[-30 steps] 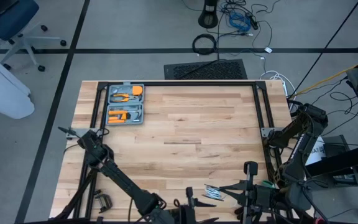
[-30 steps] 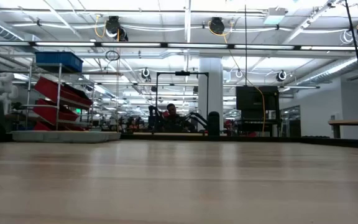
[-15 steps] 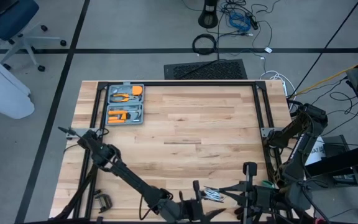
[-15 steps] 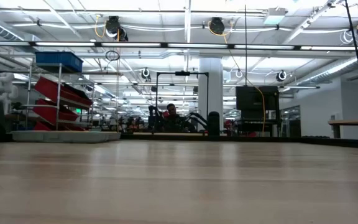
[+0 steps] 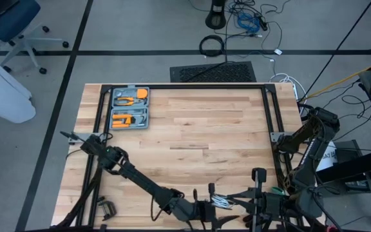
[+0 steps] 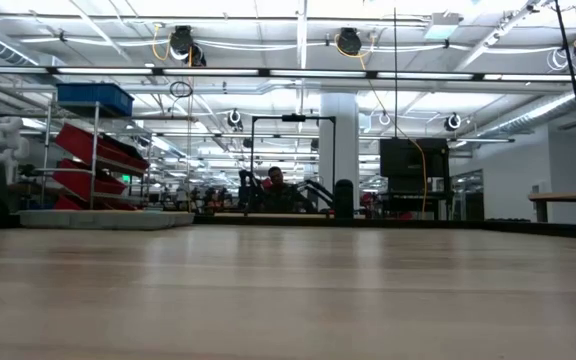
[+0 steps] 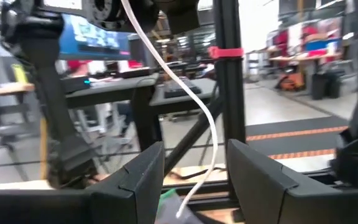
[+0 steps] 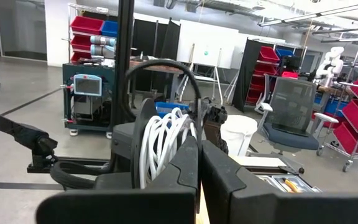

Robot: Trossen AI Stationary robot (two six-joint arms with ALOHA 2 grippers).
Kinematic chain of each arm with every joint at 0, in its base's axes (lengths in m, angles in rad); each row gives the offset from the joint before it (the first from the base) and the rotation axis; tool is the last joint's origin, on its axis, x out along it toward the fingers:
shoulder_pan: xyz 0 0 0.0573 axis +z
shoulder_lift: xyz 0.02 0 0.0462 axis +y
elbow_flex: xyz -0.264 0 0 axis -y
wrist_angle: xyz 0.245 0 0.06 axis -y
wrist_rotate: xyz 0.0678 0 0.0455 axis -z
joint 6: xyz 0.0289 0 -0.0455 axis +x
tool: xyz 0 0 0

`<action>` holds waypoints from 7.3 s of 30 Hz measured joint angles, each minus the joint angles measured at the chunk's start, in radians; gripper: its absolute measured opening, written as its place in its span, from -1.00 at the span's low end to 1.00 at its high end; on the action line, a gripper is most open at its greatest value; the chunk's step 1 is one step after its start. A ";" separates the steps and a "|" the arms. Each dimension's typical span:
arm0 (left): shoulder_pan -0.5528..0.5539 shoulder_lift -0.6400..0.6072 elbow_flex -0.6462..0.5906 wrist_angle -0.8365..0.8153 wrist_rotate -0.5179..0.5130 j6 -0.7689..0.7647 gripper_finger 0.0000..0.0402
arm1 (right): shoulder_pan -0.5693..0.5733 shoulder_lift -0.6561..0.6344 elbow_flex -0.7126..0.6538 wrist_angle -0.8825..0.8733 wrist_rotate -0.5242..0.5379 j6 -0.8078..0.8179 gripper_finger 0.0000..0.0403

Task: Coil cords
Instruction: Coil the white wire on the spool

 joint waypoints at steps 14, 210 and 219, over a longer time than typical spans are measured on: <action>0.026 0.000 0.000 0.000 0.160 -0.073 -0.09 | 0.000 0.000 0.000 0.000 -0.001 0.000 -1.00; -0.282 -0.304 0.000 -0.737 -0.490 -0.443 -0.58 | -0.168 0.119 0.000 0.084 -0.102 -0.008 -1.00; -0.281 -0.301 0.000 -0.536 -0.521 -0.125 -0.58 | -0.162 0.119 0.000 0.083 -0.096 -0.030 -1.00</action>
